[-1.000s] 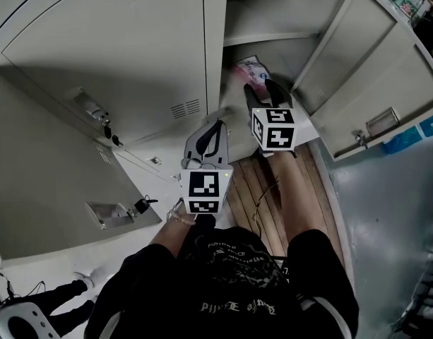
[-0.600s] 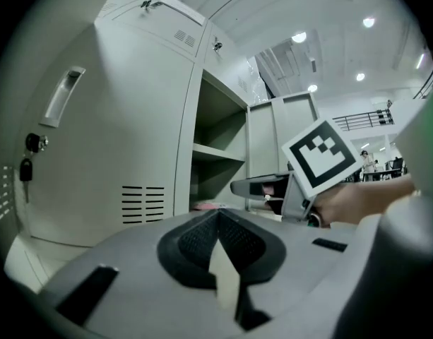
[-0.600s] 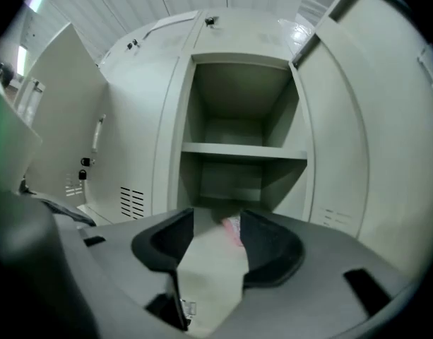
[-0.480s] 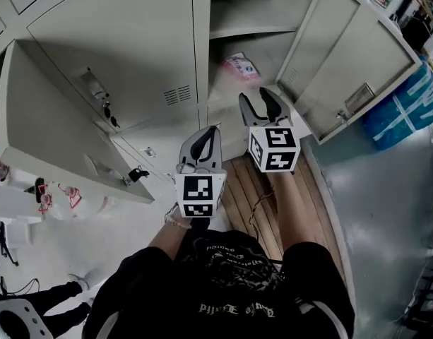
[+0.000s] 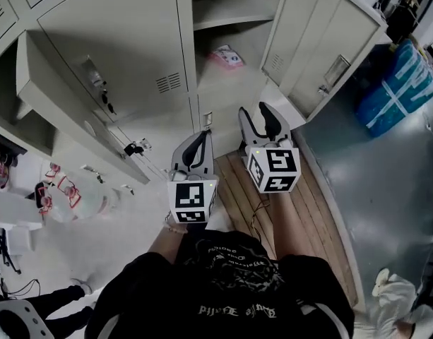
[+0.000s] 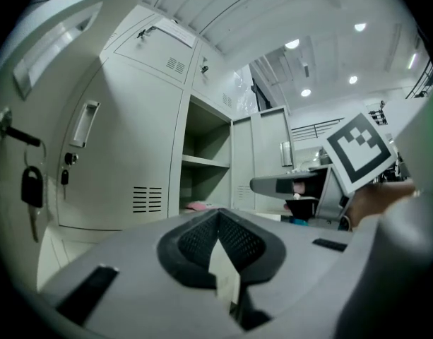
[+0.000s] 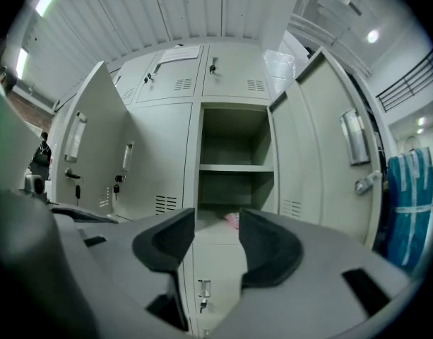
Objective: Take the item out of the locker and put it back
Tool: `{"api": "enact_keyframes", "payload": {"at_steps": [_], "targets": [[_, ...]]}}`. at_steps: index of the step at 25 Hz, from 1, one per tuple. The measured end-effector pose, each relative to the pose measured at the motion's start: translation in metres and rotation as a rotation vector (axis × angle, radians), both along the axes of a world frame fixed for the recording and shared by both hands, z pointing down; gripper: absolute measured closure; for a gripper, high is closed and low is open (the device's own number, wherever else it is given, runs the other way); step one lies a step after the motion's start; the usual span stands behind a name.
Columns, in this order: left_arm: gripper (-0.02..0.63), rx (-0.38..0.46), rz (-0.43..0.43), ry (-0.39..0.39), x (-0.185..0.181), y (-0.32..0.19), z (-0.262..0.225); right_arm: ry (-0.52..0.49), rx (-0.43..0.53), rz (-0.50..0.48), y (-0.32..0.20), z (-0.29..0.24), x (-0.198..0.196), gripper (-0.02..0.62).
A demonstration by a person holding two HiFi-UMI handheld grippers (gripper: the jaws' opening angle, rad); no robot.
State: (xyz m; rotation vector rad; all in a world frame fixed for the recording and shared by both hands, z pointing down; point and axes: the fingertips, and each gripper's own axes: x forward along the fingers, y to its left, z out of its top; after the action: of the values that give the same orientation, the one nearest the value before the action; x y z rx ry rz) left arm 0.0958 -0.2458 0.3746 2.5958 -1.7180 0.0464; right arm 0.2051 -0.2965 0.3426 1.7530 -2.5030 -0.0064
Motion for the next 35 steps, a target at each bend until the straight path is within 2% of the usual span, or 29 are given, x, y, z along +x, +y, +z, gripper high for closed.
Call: {"api": "enact_keyframes", "payload": {"at_steps": [8,19,35], "targets": [[0.598,0.008,0.005,0.019,0.000,0.040,0.004,-0.039,-0.010,0.029,0.056,0.014,0.012,0.399],[0.598,-0.022,0.007,0.021,0.000,0.086,0.027,-0.042,-0.040,0.027,0.118,0.047,0.015,0.399],[0.598,-0.009,0.023,0.007,0.004,0.111,0.032,-0.048,-0.072,0.052,0.157,0.071,0.025,0.413]]}}
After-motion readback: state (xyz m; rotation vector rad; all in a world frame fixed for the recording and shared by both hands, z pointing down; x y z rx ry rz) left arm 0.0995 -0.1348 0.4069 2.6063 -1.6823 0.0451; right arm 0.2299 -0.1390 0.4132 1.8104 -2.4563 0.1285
